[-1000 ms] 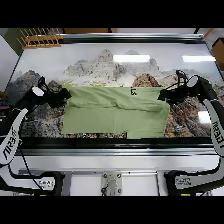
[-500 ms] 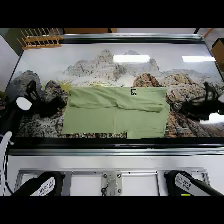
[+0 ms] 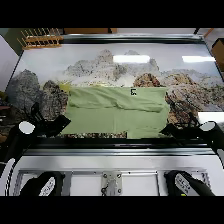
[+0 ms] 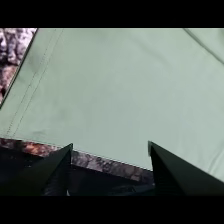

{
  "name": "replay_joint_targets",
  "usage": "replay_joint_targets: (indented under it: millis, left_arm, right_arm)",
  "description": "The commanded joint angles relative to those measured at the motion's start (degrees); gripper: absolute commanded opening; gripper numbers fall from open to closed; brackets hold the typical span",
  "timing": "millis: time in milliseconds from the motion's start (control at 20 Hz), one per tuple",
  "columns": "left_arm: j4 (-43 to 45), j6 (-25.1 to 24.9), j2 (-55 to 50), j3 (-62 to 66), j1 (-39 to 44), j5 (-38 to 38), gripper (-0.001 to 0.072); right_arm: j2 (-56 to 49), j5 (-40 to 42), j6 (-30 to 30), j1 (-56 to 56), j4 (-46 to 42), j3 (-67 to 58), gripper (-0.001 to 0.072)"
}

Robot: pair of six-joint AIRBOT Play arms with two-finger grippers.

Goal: Fold the clothes and pants, and hang the long-sleeved shirts on hangers.

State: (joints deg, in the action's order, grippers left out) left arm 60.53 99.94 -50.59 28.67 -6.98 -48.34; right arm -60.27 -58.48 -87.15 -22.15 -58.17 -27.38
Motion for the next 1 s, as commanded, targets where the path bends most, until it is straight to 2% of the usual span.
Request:
replay_joint_targets:
  millis: [0,200,250,300,500,700,950]
  left_arm:
    - [-0.6,0.0,1.6,-2.2,0.0,0.5,0.0497]
    - [-0.1,0.0,1.6,-2.2,0.0,0.5,0.0497]
    - [0.0,0.3,1.6,-2.2,0.0,0.5,0.0497]
    - [0.8,1.5,1.6,-2.2,0.0,0.6,0.0496]
    - [9.6,12.8,1.6,-2.8,0.0,2.0,0.0497]
    - [9.7,23.0,1.6,-7.8,0.0,9.1,0.0497]
    - [6.9,24.0,1.6,-11.1,0.0,10.0,0.0497]
  right_arm:
    - [-0.5,6.1,0.1,5.1,2.9,2.4,0.0575]
    - [-1.4,8.4,0.2,7.9,3.0,2.4,0.0567]
    - [-1.3,8.2,0.4,8.1,3.0,2.4,0.0321]
    - [-1.2,8.1,0.4,8.1,2.9,2.4,0.0009]
    - [-1.2,8.0,0.3,8.2,3.0,2.4,0.0013]
    - [-1.2,7.6,0.4,8.2,3.0,2.4,0.0013]
    - [-1.2,7.7,0.3,8.2,3.0,2.4,0.0013]
